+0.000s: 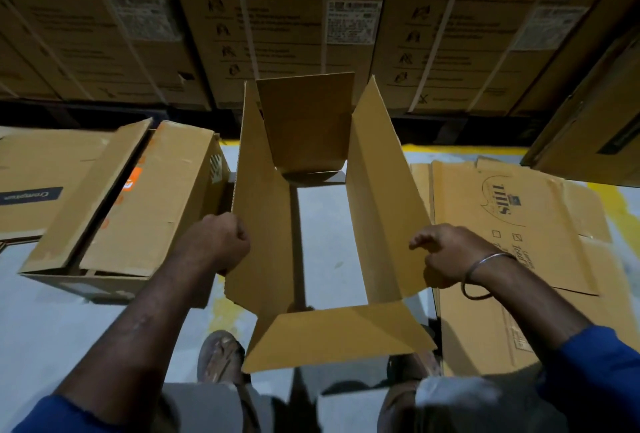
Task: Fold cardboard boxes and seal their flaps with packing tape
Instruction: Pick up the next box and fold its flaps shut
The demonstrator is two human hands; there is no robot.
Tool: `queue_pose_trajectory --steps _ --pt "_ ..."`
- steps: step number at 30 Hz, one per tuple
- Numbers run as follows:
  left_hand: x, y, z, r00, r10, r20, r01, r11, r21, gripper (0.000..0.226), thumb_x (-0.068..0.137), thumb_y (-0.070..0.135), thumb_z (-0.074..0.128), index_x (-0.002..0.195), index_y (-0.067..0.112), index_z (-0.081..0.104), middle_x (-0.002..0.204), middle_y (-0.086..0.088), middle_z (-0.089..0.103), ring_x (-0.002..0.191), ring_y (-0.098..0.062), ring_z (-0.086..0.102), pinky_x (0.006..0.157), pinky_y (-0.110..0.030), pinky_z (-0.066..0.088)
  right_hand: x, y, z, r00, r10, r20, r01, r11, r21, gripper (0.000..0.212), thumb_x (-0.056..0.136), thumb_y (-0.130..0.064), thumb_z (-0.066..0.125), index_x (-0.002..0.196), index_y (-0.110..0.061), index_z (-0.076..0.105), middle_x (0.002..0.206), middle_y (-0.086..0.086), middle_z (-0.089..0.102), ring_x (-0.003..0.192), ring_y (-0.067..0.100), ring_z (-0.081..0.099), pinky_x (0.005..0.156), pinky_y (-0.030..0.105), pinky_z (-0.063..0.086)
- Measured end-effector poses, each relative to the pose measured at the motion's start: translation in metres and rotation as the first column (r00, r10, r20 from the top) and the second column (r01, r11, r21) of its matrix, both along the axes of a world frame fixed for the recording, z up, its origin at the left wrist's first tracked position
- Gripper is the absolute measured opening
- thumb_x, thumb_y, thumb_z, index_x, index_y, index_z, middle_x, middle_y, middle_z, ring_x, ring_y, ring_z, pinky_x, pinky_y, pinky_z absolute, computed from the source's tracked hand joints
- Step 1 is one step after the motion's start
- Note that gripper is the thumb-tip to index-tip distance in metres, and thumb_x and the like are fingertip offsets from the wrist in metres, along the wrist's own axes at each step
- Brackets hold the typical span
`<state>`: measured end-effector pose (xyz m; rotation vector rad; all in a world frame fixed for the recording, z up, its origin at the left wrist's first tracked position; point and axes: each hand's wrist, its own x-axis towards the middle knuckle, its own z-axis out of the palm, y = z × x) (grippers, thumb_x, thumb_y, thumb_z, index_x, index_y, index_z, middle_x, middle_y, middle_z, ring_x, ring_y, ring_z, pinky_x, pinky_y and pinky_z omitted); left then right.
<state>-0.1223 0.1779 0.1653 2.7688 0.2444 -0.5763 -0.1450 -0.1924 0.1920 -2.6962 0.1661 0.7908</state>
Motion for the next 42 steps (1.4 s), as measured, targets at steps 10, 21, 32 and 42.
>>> queue_pose_trajectory --steps 10,21,32,42 --pt "-0.001 -0.011 0.012 0.996 -0.089 0.0 0.089 0.988 0.126 0.008 0.095 0.029 0.059 0.09 0.034 0.063 0.093 0.008 0.062 0.086 -0.016 0.061 0.076 -0.036 0.056 -0.016 0.032 0.03 0.951 0.267 0.155 -0.19 0.901 -0.39 0.028 0.094 -0.056 0.055 0.108 -0.038 0.07 0.102 -0.002 0.065 0.094 0.023 0.062 0.072 0.034 0.046" --pt "-0.003 -0.016 0.014 0.997 -0.079 0.004 0.076 0.973 0.218 0.052 0.094 0.031 0.072 0.142 0.034 0.051 0.133 -0.001 0.06 0.109 -0.022 0.063 0.087 -0.043 0.056 -0.065 0.089 -0.009 0.709 0.63 -0.319 -0.685 0.722 -0.098 0.133 0.075 -0.051 0.087 0.163 -0.027 -0.009 0.167 0.014 -0.026 0.158 0.037 0.001 0.125 0.056 0.019" --pt "0.0 -0.009 0.004 0.994 -0.108 0.013 0.103 0.973 0.207 0.079 0.091 0.016 0.074 0.155 0.036 0.032 0.148 -0.004 0.052 0.123 -0.027 0.059 0.089 -0.049 0.059 0.003 0.039 -0.015 0.916 0.393 0.085 -0.388 0.919 -0.075 0.027 0.099 -0.042 0.062 0.124 -0.032 0.061 0.117 -0.003 0.067 0.107 0.02 0.063 0.083 0.039 0.054" --pt "-0.001 -0.01 0.006 0.996 -0.053 -0.074 0.053 0.999 0.006 0.077 0.083 -0.002 0.072 0.149 0.03 0.051 0.153 -0.007 0.049 0.134 -0.027 0.053 0.09 -0.037 0.059 0.01 0.054 -0.075 0.987 0.1 0.125 -0.106 0.994 0.041 0.052 0.1 -0.033 0.063 0.148 -0.028 0.045 0.144 0.005 0.046 0.128 0.027 0.05 0.104 0.043 0.047"
